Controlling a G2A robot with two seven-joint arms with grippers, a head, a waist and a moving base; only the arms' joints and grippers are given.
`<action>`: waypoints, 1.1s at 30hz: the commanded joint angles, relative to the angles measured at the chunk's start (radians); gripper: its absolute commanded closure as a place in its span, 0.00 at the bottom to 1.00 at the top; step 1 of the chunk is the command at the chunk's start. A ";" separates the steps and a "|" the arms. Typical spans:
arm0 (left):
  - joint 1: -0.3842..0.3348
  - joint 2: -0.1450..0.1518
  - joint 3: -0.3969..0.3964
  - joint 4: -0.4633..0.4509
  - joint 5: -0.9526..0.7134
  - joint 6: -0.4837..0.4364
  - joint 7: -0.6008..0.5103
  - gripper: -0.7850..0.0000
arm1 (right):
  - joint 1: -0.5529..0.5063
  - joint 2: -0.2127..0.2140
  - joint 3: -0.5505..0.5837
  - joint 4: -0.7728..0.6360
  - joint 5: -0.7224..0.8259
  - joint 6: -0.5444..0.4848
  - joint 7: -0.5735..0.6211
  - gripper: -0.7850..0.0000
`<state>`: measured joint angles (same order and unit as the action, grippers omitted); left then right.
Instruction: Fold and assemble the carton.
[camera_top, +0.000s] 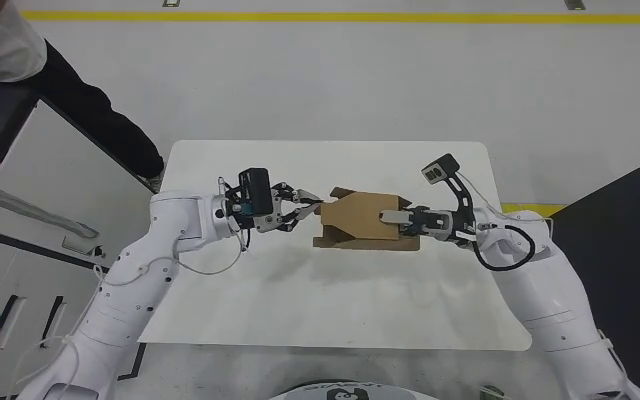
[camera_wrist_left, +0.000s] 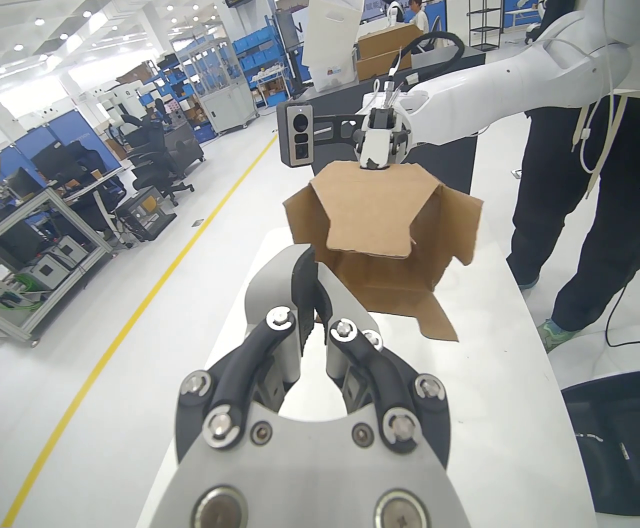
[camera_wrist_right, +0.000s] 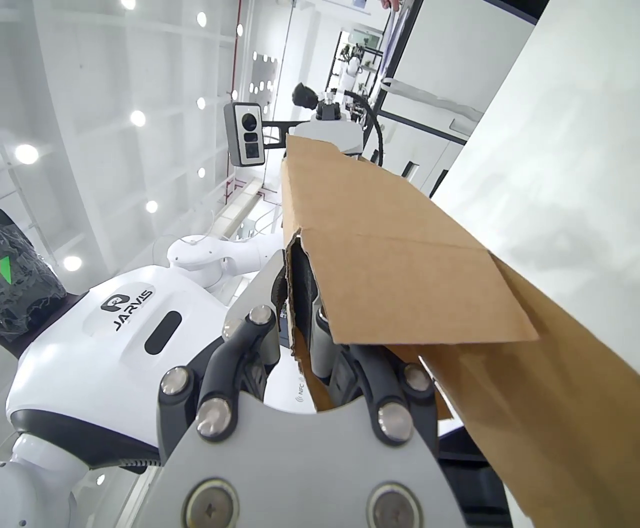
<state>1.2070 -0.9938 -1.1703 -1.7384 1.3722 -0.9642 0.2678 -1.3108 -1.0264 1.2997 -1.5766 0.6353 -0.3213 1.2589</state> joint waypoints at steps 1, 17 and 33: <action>0.005 0.000 0.005 -0.007 -0.003 -0.007 0.000 1.00 | -0.004 0.000 0.003 -0.005 0.000 -0.001 -0.005 1.00; 0.026 0.001 -0.008 0.003 -0.057 0.001 0.008 1.00 | -0.014 0.003 0.007 -0.044 -0.032 0.014 -0.039 1.00; 0.050 0.006 -0.022 -0.011 -0.059 -0.013 -0.010 1.00 | -0.017 0.002 0.012 -0.065 -0.005 -0.021 -0.043 1.00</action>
<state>1.2561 -0.9883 -1.1929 -1.7453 1.3122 -0.9717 0.2586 -1.3271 -1.0243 1.3107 -1.6411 0.6290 -0.3412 1.2172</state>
